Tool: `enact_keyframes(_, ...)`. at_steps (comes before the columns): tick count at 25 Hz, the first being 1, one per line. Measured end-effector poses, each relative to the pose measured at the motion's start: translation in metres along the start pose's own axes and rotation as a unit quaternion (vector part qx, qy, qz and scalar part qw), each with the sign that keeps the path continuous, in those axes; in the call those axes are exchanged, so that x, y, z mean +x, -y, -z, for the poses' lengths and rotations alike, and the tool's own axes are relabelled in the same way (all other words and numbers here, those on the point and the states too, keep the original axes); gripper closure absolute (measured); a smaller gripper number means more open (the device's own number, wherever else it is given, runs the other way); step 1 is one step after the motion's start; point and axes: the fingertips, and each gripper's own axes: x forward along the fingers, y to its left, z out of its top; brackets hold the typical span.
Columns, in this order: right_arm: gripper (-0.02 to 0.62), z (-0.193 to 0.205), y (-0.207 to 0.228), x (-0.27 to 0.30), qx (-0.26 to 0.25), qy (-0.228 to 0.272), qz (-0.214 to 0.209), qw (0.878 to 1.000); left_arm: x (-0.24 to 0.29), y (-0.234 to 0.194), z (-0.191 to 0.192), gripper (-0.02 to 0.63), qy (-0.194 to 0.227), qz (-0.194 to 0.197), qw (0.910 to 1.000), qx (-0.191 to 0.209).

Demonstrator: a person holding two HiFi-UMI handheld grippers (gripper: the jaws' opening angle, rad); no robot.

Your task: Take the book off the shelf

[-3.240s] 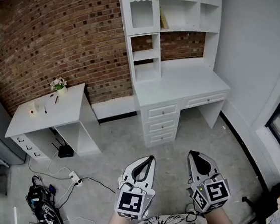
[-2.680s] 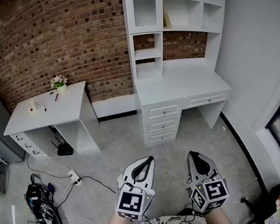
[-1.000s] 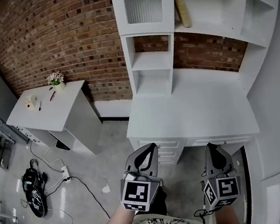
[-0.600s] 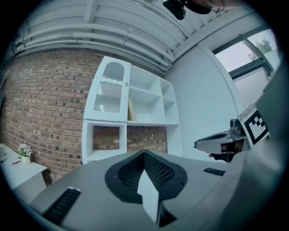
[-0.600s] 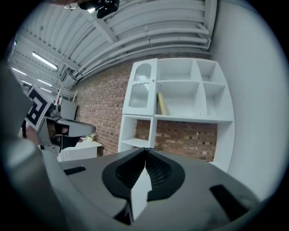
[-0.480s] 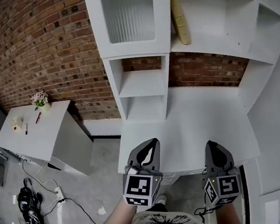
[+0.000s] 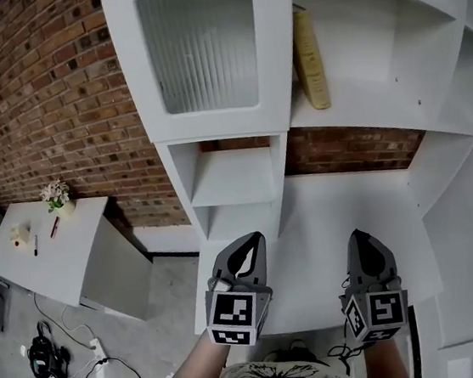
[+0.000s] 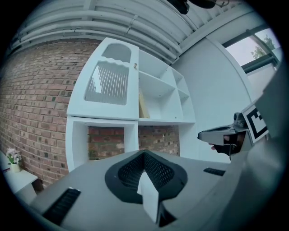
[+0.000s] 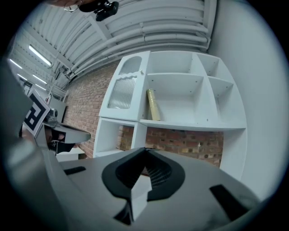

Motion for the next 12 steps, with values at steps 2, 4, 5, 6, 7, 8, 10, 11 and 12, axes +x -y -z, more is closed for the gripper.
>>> enact_keyframes(2,0.592,-0.01,0.01,0.021,-0.006,0.009,0.0,1.0,0.015,-0.006,0.002,0.591,-0.007,-0.009,0.9999,-0.001)
enact_keyframes(4,0.592,-0.026,0.02,0.041,-0.009,0.023,0.002,1.0,0.028,-0.012,-0.001,0.591,-0.013,-0.018,0.9997,-0.005)
enact_keyframes(5,0.592,-0.036,0.025,0.051,-0.012,0.029,0.004,0.999,0.034,-0.014,-0.006,0.591,-0.012,-0.021,0.9997,-0.006)
enact_keyframes(6,0.592,-0.047,0.03,0.061,-0.017,0.035,0.004,0.999,0.039,-0.016,-0.012,0.591,-0.008,-0.024,0.9997,-0.005)
enact_keyframes(7,0.578,-0.059,0.034,0.071,-0.023,0.039,0.001,0.999,0.043,-0.017,-0.019,0.591,-0.002,-0.028,0.9996,-0.003)
enact_keyframes(8,0.538,-0.07,0.038,0.082,-0.028,0.041,-0.004,0.999,0.048,-0.018,-0.027,0.591,0.005,-0.032,0.9995,0.001)
enact_keyframes(10,0.453,-0.095,0.042,0.102,-0.035,0.047,-0.016,0.998,0.055,-0.02,-0.04,0.591,0.016,-0.039,0.9991,0.008)
enact_keyframes(11,0.42,-0.108,0.043,0.113,-0.04,0.051,-0.022,0.998,0.058,-0.02,-0.046,0.591,0.021,-0.042,0.9989,0.01)
enact_keyframes(12,0.368,-0.12,0.044,0.123,-0.047,0.056,-0.026,0.997,0.061,-0.021,-0.049,0.591,0.024,-0.045,0.9986,0.013)
